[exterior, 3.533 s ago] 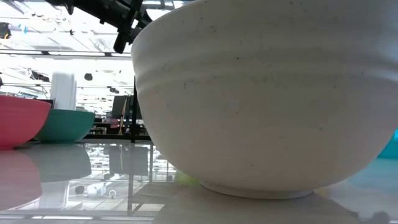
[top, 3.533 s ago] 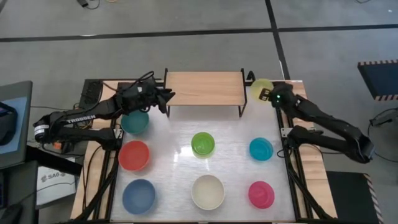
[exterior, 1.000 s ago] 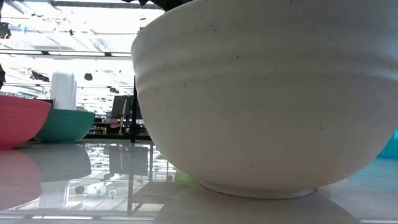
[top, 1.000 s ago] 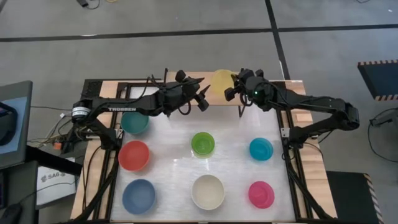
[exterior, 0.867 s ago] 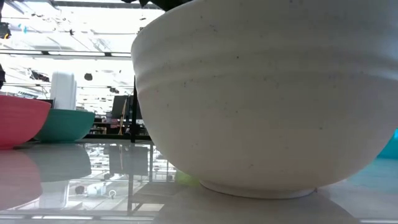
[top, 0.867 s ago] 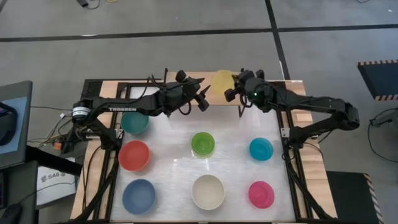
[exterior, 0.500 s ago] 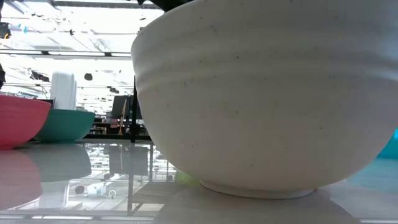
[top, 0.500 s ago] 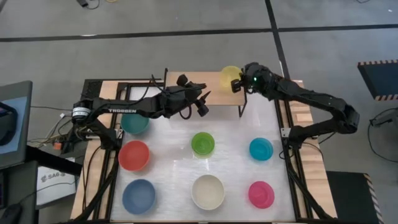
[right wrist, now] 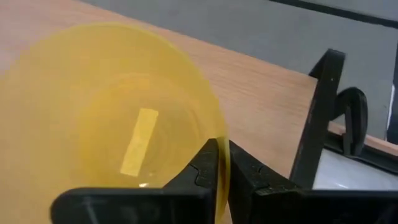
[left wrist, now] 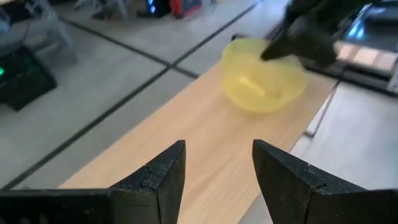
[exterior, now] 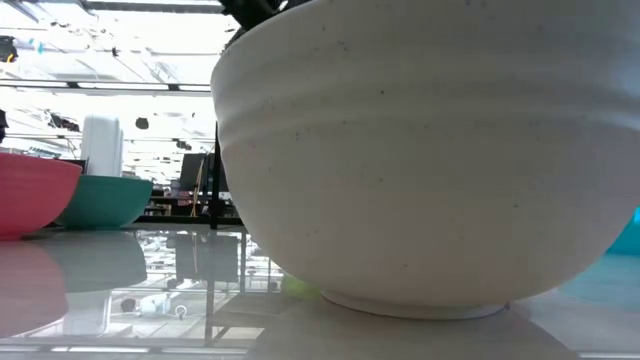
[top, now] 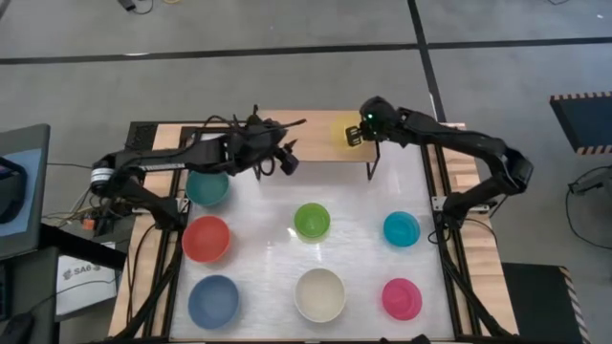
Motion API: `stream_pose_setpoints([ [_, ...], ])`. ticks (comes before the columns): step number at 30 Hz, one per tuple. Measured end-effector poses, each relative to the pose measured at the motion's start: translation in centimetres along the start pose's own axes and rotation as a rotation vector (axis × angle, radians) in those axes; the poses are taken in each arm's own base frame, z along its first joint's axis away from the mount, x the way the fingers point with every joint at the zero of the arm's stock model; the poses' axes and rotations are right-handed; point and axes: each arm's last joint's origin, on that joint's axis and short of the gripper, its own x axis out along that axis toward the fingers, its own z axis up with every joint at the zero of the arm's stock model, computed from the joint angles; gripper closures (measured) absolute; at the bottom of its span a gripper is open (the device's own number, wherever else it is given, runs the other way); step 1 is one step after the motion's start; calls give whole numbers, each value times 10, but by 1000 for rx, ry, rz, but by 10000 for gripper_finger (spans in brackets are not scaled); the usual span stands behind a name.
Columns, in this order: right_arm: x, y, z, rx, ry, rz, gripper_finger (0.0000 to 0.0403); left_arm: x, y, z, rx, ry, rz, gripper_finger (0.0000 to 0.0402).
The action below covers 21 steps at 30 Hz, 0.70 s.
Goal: Place and stack bowls onto a shelf
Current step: Put the yellow bowl on the shelf, then stack the light blue bowl on top of the yellow bowl on the shelf
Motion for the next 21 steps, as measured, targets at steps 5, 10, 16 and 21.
stream_pose_setpoints([
  [5, 2, 5, 1, -12, 8, -2, 323, -11, 11, -3, -11, 66, 17, 229],
  [10, -13, 5, 8, 1, -35, 24, 262, -22, 17, -1, -29, 65, 19, 229],
  [16, -42, 1, 17, 29, -117, 75, 199, -35, 34, 8, -31, 26, 45, 229],
  [21, -64, -4, 16, 57, -141, 106, 184, -38, 54, 11, -50, 27, 88, 229],
])
